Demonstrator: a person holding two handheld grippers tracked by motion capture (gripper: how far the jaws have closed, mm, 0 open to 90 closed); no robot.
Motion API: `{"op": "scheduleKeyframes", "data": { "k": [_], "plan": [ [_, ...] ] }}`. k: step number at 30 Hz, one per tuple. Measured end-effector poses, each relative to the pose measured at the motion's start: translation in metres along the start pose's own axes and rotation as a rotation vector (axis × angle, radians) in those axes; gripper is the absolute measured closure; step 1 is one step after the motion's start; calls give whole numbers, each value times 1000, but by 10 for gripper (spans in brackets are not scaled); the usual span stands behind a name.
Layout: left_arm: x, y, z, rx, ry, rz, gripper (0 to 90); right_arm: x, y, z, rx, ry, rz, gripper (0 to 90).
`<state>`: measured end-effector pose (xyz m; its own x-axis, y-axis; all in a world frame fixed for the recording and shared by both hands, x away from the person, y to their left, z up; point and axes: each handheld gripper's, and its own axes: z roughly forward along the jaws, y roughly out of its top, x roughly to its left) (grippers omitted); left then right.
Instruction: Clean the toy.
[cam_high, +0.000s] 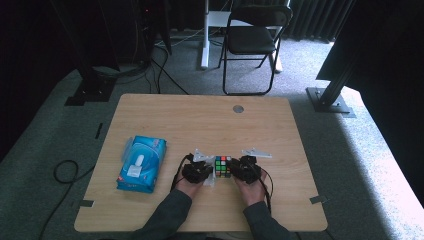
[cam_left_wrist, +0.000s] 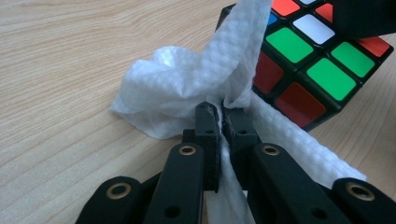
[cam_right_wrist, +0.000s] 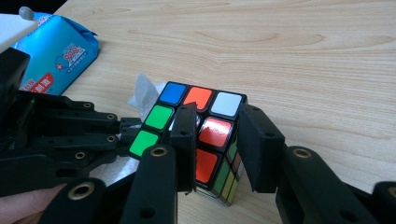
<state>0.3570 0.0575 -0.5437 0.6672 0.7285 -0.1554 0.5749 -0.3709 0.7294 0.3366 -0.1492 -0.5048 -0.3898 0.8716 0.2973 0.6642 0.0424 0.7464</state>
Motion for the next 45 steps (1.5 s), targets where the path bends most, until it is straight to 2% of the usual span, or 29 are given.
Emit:
{"op": "scheduleKeyframes", "data": {
  "k": [10, 16, 20, 25, 31, 45],
  "plan": [
    [3, -1, -4, -12, -8, -19, 864, 0, 0, 0, 0, 4, 3, 682],
    [2, 3, -21, -56, -12, -16, 864, -1, 0, 0, 1, 6, 5, 682],
    [-1, 6, -33, -94, -34, -22, 864, -1, 0, 0, 0, 5, 5, 682],
    [-8, 9, -41, -118, -49, 3, 864, -1, 0, 0, 0, 6, 6, 682],
    [-14, 10, -38, -102, -58, 17, 865, -1, 0, 0, 1, 6, 6, 682],
    [-11, -5, -17, -22, -20, 14, 865, -1, 0, 0, 1, 7, 5, 682]
  ]
}}
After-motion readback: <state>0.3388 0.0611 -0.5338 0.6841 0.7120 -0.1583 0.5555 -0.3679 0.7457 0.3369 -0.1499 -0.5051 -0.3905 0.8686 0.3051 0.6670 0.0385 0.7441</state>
